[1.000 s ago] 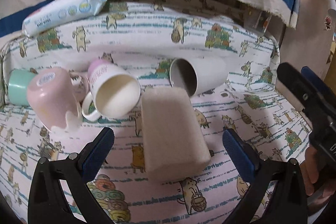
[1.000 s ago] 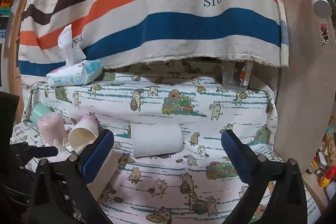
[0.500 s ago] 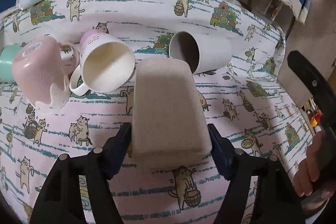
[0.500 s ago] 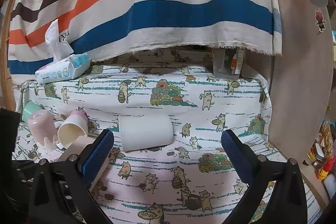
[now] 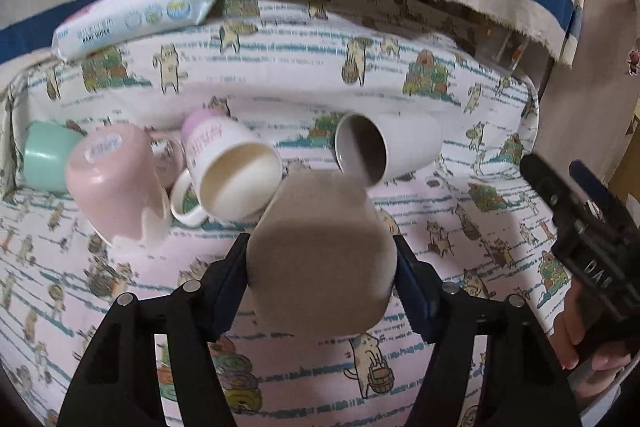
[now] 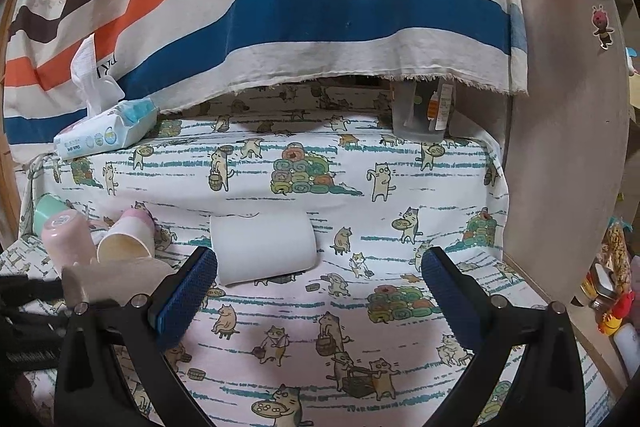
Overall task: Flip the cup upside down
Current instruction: 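Lower the beige cup rim-down onto the cloth and open the left tool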
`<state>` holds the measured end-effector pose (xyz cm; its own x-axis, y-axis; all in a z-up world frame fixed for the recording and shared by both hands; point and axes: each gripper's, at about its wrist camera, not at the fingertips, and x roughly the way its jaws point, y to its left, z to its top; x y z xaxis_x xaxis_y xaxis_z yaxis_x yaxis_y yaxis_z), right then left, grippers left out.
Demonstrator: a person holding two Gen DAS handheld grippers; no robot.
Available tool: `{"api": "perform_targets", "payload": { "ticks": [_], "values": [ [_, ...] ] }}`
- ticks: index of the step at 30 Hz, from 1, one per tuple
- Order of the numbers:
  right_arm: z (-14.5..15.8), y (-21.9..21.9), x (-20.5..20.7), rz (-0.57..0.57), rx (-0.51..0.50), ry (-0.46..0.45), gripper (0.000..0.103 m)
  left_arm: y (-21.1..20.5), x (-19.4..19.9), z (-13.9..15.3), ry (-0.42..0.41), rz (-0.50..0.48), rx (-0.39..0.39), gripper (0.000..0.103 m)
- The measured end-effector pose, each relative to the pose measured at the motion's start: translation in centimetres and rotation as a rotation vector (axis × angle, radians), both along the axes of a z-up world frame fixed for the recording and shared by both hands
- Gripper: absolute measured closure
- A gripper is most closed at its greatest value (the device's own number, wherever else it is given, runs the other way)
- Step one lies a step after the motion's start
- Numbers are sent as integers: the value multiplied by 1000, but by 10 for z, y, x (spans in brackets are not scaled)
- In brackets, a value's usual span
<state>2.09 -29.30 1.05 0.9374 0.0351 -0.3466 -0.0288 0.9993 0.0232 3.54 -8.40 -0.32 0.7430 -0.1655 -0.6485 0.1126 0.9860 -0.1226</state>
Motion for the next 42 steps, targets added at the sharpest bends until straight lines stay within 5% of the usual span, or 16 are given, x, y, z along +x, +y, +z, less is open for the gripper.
{"api": "perform_targets", "payload": {
  "ticks": [7,25,33,38,42],
  "values": [
    [-1,0,2,-12,-9,7,0,2,8,17,-51,6,56,37],
    [-4,-1,6,-21,-11,31,0,-2,14,6,-89,-35,107,37],
    [-6,0,7,-18,-12,33,0,12,4,12,-183,-17,114,9],
    [-6,0,5,-3,-6,23,0,22,-7,17,-260,-18,129,8],
    [-4,0,2,13,10,9,0,40,-28,24,-398,-4,90,0]
  ]
}}
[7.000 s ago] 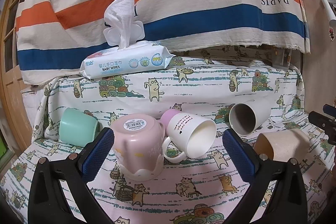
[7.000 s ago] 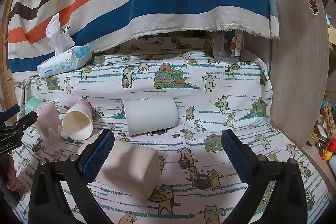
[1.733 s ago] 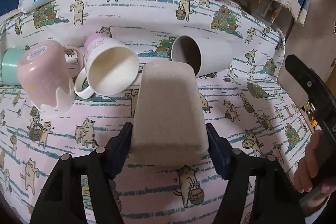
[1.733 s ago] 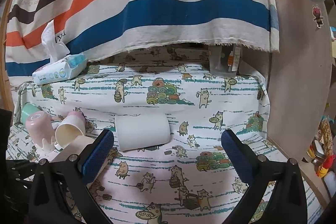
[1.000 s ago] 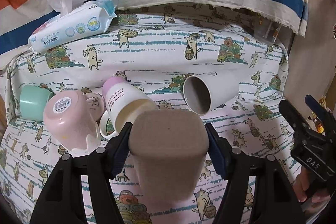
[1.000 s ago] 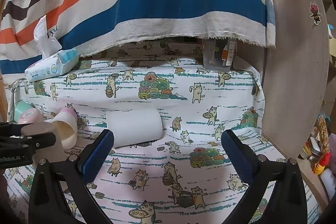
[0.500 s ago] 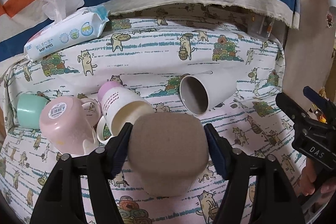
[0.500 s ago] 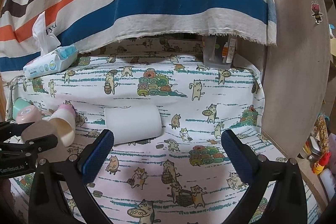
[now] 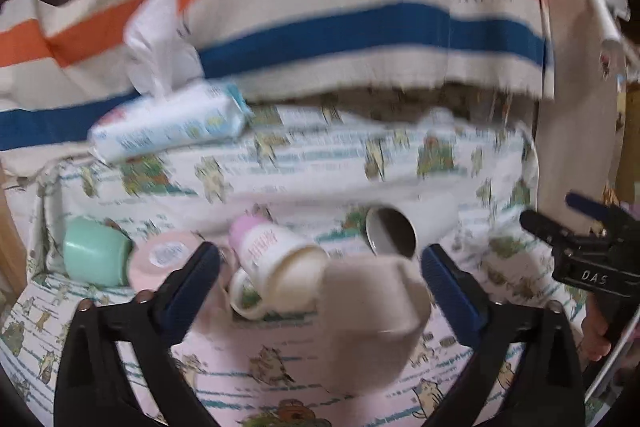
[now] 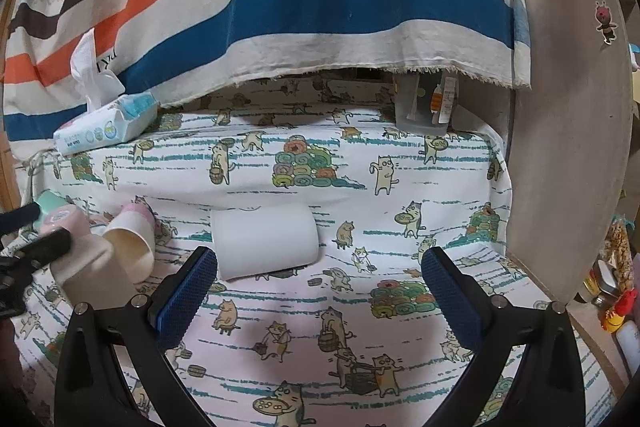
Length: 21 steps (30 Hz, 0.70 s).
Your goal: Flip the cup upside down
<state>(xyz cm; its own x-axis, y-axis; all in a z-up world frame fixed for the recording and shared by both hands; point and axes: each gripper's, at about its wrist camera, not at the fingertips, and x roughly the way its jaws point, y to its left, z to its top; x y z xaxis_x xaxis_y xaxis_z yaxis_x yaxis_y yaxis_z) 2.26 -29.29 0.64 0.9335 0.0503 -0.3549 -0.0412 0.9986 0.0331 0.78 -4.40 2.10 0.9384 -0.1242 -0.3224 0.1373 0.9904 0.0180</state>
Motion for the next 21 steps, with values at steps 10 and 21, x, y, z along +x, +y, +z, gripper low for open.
{"api": "perform_targets", "payload": {
  "ticks": [10,21],
  "values": [
    [5,3,-12,53,47,-58,0,48,-14,11,-118,53,-38,0],
    [-6,21,-7,83,-15,-32,0,58,-14,-10,-134,81,-38,0]
  ]
}}
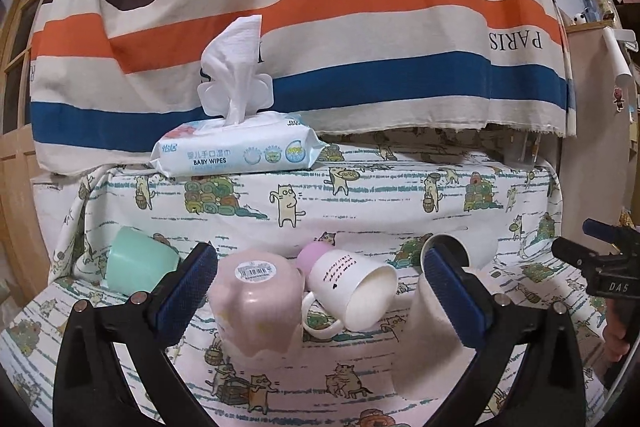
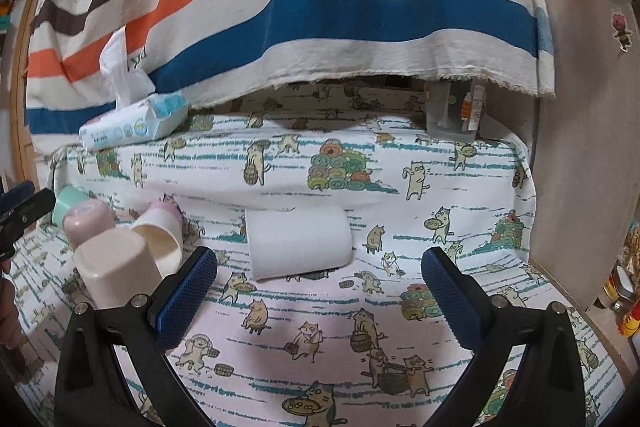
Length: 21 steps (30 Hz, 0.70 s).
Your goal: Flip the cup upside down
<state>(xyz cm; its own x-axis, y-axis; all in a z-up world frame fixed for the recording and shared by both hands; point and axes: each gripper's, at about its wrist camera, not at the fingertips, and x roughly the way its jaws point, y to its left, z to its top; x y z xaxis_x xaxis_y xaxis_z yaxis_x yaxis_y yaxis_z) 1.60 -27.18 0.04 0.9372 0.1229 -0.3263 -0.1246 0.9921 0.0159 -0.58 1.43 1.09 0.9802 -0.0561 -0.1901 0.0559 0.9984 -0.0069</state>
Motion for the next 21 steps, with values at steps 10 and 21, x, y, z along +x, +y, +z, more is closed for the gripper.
{"api": "perform_targets", "payload": {
  "ticks": [10,21],
  "values": [
    [-3,4,-2,1,-14,-13,0,7,13,-13,80,16,-47,0],
    [-3,7,-5,22,-16,-15,0,-2,12,-15,89,2,-12,0]
  ]
}}
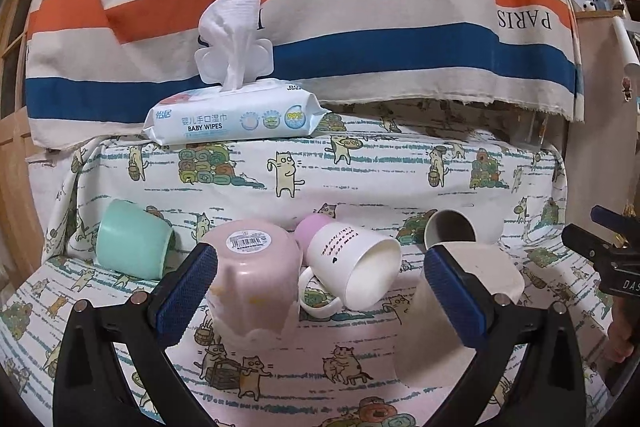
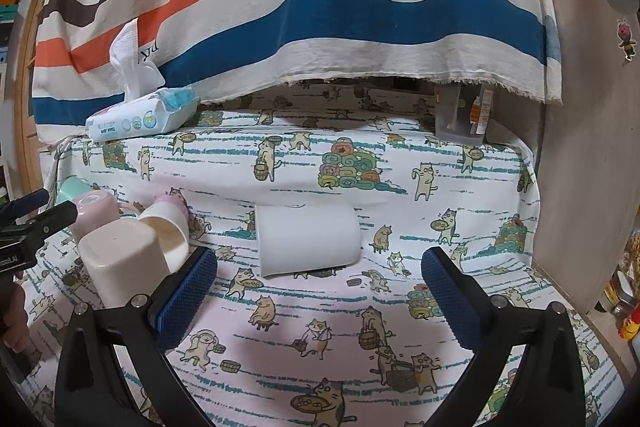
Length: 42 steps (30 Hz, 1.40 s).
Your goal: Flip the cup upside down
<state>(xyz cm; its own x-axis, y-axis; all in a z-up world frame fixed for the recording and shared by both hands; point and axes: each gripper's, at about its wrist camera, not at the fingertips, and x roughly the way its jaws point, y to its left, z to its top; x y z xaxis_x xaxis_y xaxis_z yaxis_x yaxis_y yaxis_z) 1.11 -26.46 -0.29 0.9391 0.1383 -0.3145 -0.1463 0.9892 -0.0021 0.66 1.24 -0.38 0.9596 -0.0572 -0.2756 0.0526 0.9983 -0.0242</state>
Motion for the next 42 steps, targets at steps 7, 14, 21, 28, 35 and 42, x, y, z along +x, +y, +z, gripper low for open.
{"api": "perform_targets", "payload": {
  "ticks": [7,14,21,28,35,42],
  "values": [
    [-2,3,1,16,3,22,0,-5,3,-1,19,-3,23,0],
    [-2,5,0,16,-5,17,0,-3,3,-2,23,10,20,0],
    [-2,5,0,12,-3,20,0,-2,4,-2,26,14,19,0],
    [-4,4,2,10,-2,28,0,-3,5,-2,30,13,24,0],
    [-4,3,3,9,-2,30,0,-4,5,-3,34,15,27,0],
    [-5,2,2,3,-3,25,0,-4,5,-3,36,14,26,0]
  ]
}}
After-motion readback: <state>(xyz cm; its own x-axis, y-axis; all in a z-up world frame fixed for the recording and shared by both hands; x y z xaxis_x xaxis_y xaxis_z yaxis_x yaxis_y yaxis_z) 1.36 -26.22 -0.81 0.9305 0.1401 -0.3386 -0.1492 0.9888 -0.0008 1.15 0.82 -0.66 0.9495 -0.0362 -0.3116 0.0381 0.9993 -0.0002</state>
